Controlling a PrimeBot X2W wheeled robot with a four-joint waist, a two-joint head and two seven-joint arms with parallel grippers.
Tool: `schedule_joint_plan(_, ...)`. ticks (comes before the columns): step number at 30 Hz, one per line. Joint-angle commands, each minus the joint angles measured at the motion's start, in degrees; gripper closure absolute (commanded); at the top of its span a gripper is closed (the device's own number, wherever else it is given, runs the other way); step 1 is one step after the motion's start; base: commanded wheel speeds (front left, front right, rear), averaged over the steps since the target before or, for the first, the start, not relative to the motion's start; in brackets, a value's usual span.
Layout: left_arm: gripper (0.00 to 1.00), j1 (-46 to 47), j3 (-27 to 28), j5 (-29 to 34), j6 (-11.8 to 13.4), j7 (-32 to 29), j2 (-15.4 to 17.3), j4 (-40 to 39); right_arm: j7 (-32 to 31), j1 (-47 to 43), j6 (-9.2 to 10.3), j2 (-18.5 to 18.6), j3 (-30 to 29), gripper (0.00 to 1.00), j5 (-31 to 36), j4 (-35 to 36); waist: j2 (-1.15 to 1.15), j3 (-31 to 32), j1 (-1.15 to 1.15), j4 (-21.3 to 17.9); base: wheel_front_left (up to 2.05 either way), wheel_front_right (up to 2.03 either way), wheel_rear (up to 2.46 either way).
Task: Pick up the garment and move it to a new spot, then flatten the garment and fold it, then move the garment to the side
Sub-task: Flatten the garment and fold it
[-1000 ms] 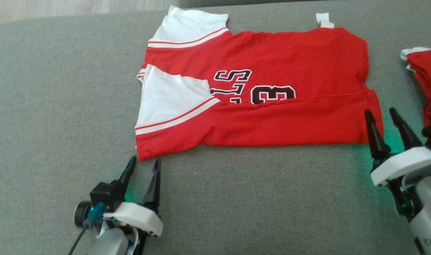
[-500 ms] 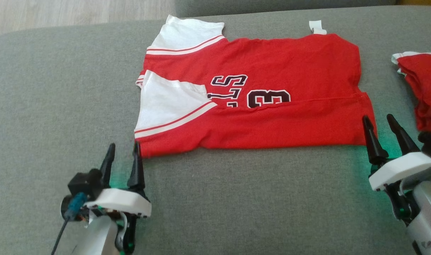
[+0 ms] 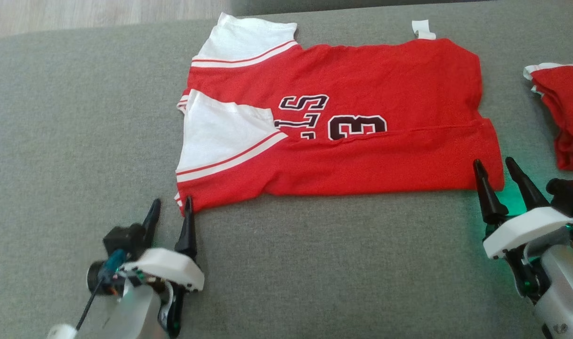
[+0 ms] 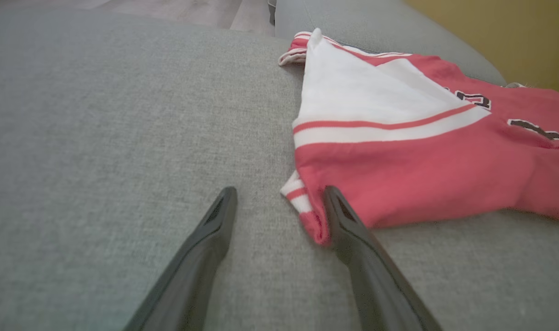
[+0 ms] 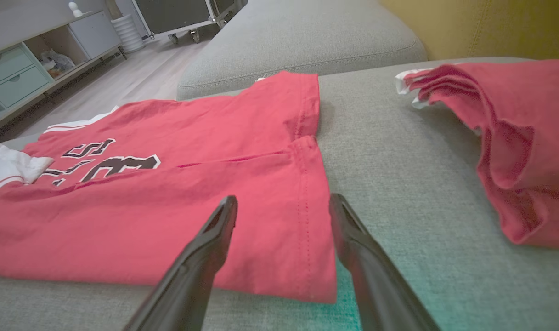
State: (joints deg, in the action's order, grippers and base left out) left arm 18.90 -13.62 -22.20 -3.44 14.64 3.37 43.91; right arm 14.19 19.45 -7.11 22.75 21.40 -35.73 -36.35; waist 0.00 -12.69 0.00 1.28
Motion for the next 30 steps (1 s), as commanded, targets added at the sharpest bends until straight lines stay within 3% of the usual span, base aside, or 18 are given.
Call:
schedule_joint_plan(1,0.0,2.1,0.4,0.5,-0.4,-0.1,0.6,0.9,0.6,0.8,-0.37,0.8,0.7,0.0,-0.2,0.8,0.0,-0.4,0.0,0.1,0.0,0.0,0.0)
schedule_joint_plan(2,0.0,2.6,-0.2,0.7,-0.8,0.0,0.6,1.9,0.6,0.9,-0.37,0.8,0.7,0.0,-0.3,0.7,0.0,-0.5,0.0,0.2,0.0,0.0,0.0)
schedule_joint_plan(3,0.12,3.0,-0.9,1.0,-1.3,-0.3,0.5,2.9,0.6,1.0,-0.37,0.9,0.7,0.0,-0.4,0.6,0.0,-0.6,0.0,0.2,0.0,0.0,0.0)
schedule_joint_plan(4,0.47,3.3,-1.9,1.3,-1.8,-0.8,0.5,4.0,0.6,1.1,-0.37,0.8,0.8,0.0,-0.5,0.4,0.0,-0.7,0.0,0.2,0.0,0.0,0.0)
schedule_joint_plan(6,1.0,3.4,-3.6,1.1,-2.8,-2.0,0.4,5.4,0.6,1.2,-0.37,0.8,0.9,0.0,-0.7,0.0,0.0,-0.6,0.0,0.3,0.0,0.0,0.0)
schedule_joint_plan(20,1.0,3.6,-6.3,0.7,-3.9,-0.2,4.1,2.4,-3.8,2.4,-0.37,-1.7,1.1,0.0,-2.8,-9.7,0.0,1.0,0.0,2.1,0.0,0.0,0.0)
schedule_joint_plan(21,1.0,3.6,-6.3,0.8,-3.8,-0.2,4.3,2.1,-4.4,2.3,-0.37,-2.1,1.8,0.46,-3.0,-9.8,0.0,1.0,0.0,2.3,0.0,0.0,0.0)
schedule_joint_plan(22,1.0,3.6,-6.4,0.9,-3.8,-0.1,4.6,1.8,-4.8,2.2,-0.37,-2.3,2.5,1.0,-3.5,-9.3,0.0,1.1,0.0,2.4,0.0,0.0,0.0)
schedule_joint_plan(30,1.0,0.3,-8.1,2.1,-3.8,-0.2,8.2,-1.8,-4.9,-0.9,-0.37,2.9,5.8,1.0,-5.5,-4.3,0.0,2.5,0.0,2.2,0.0,0.0,0.0)
